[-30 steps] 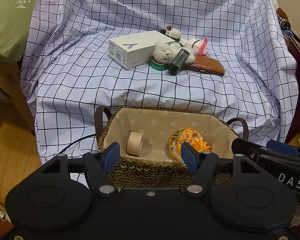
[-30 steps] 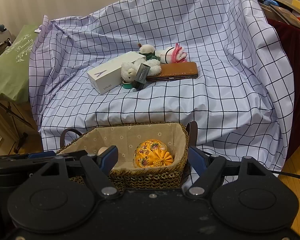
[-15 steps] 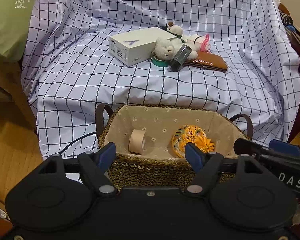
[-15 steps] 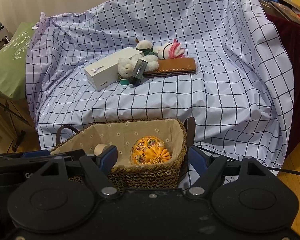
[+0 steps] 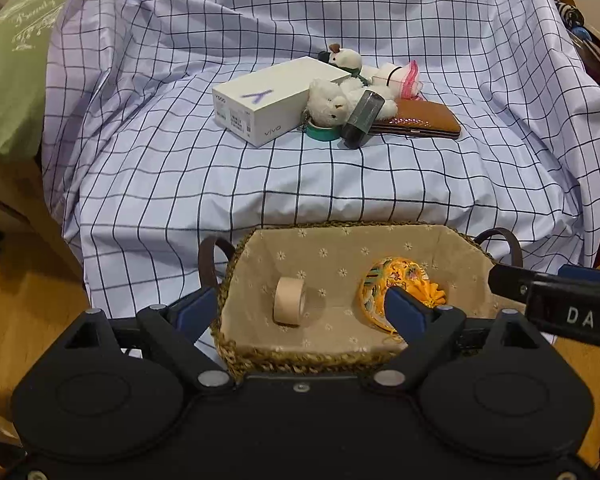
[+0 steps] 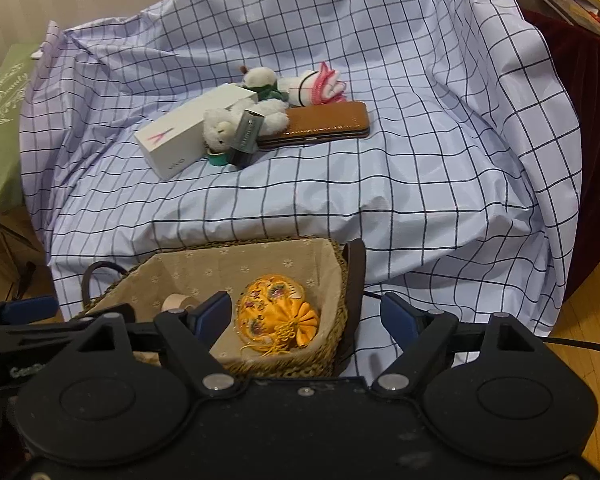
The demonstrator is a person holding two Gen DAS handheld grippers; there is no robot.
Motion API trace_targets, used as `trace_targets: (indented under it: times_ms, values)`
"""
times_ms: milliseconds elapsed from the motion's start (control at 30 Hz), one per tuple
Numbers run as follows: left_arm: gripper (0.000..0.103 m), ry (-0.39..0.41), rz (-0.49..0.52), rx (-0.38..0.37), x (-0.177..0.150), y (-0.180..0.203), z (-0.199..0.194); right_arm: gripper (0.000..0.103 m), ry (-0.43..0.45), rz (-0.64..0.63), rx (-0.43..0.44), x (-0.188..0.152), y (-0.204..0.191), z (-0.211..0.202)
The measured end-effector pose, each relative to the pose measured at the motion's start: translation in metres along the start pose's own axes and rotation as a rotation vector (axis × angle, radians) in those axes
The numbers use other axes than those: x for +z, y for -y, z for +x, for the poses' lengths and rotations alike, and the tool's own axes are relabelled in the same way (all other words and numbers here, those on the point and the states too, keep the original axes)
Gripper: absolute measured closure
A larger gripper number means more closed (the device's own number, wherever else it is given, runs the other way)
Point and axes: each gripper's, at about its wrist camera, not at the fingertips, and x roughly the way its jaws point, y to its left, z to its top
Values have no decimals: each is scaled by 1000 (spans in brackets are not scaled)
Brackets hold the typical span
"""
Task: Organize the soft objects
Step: 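Move both grippers back toward the items on the sheet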
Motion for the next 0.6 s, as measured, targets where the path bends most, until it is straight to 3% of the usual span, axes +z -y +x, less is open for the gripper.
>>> trace_targets:
  times_ms: [600]
  values:
    - [15, -57, 33, -36, 54, -7, 45, 18, -35, 1, -63, 69, 3, 55]
